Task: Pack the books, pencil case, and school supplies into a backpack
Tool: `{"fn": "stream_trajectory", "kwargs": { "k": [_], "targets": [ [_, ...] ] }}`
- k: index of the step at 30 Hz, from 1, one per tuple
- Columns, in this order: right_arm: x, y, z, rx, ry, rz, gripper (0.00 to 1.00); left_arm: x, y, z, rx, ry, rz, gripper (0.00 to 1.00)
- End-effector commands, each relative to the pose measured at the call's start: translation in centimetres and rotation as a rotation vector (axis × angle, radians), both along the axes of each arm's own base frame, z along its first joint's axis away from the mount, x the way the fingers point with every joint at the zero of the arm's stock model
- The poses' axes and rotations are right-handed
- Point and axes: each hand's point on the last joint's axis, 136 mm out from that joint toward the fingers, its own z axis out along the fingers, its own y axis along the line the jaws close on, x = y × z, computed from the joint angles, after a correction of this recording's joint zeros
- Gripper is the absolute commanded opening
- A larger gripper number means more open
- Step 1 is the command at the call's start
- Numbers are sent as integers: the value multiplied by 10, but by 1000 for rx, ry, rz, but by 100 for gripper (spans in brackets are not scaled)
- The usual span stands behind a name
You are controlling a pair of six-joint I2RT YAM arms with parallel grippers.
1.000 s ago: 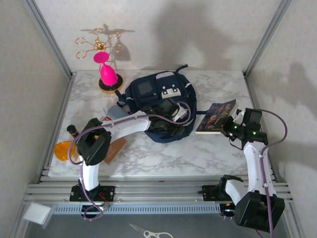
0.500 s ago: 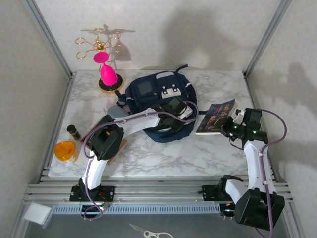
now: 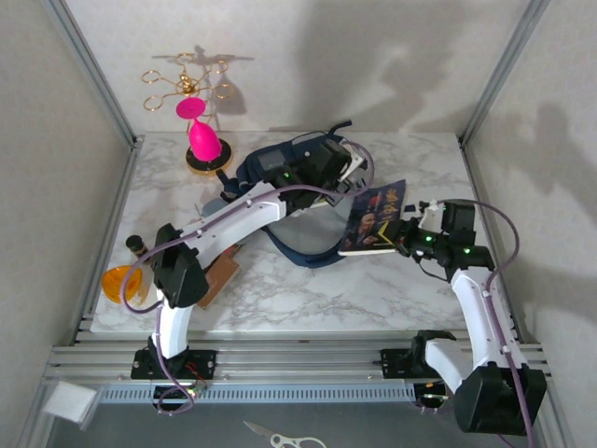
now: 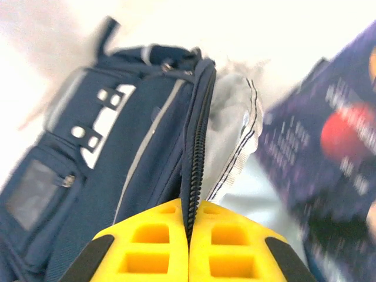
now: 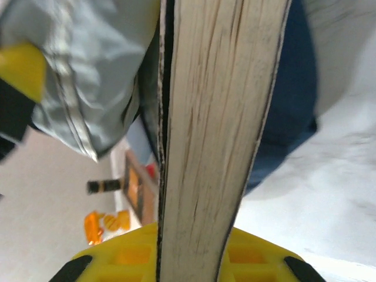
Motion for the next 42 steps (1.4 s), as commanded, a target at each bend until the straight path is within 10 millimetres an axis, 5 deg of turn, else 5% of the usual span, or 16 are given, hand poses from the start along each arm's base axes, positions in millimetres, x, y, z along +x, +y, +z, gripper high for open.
{"fn": "stream_trajectory", "kwargs": {
  "k": [1, 9, 14, 19, 24, 29, 33, 36, 42],
  "targets": [
    [10, 35, 34, 157, -139, 101, 0, 7, 19, 82, -105, -177, 75, 0],
    [51, 100, 9, 190, -165, 175, 0, 3, 18, 128, -252, -251, 79, 0],
    [92, 136, -18, 142, -182, 196, 0, 3, 12, 127, -272, -236, 72, 0],
    [144, 142, -55, 37, -168, 171, 1, 1, 15, 127, -298, -229, 84, 0],
    [172, 131, -91, -95, -86, 124, 33, 2, 15, 118, -296, -210, 97, 0],
    [152, 111, -94, -211, -47, 113, 55, 7, 23, 111, -279, -217, 136, 0],
    [118, 80, -99, -319, -15, 55, 60, 9, 23, 111, -295, -217, 139, 0],
    [94, 75, -104, -396, 4, 63, 61, 8, 18, 110, -310, -203, 121, 0],
    [77, 111, -130, -411, 36, 125, 41, 5, 10, 106, -328, -176, 89, 0]
  ]
}}
